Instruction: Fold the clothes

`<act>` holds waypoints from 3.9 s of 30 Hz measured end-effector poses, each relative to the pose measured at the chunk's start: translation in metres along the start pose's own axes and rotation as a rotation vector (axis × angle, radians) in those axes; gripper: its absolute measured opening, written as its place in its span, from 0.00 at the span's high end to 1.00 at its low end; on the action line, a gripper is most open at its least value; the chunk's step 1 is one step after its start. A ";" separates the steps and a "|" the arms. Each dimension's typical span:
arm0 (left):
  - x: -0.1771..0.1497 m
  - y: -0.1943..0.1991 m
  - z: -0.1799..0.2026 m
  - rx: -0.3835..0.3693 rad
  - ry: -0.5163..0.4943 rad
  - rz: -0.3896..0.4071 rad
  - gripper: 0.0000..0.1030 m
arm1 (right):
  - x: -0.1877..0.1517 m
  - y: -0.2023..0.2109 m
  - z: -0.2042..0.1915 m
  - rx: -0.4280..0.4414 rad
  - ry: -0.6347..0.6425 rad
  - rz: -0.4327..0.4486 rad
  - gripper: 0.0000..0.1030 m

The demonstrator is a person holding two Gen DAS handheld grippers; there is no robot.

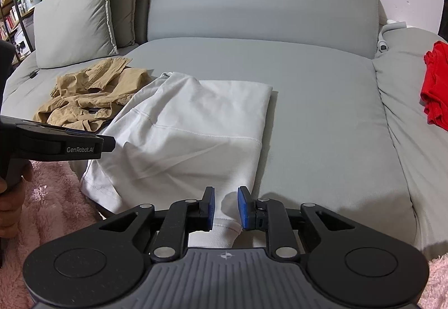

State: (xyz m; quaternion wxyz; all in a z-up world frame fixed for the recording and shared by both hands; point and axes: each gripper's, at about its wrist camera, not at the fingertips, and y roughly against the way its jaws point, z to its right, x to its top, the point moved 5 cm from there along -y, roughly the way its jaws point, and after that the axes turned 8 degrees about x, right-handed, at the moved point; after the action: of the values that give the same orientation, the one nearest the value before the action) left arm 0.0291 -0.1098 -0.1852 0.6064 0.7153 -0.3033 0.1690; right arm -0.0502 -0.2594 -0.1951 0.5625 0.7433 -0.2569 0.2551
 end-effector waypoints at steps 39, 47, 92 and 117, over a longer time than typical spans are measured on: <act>0.072 -0.091 0.000 -0.136 0.054 -0.056 0.91 | 0.067 -0.072 0.051 0.037 -0.082 -0.049 0.92; 0.104 -0.078 0.005 -0.186 0.066 0.040 0.88 | 0.106 -0.096 0.075 0.070 -0.045 0.077 0.92; 0.004 0.016 -0.015 -0.193 0.050 0.042 0.57 | 0.039 -0.010 0.034 0.106 -0.238 -0.083 0.59; -0.008 -0.005 -0.072 -0.126 0.256 -0.215 0.56 | 0.016 -0.001 0.054 0.090 -0.261 -0.241 0.56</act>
State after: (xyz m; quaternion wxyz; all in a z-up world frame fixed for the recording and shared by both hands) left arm 0.0354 -0.0375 -0.1792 0.6984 0.6767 -0.1553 0.1734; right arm -0.0330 -0.3126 -0.1974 0.5168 0.8200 -0.2253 0.0986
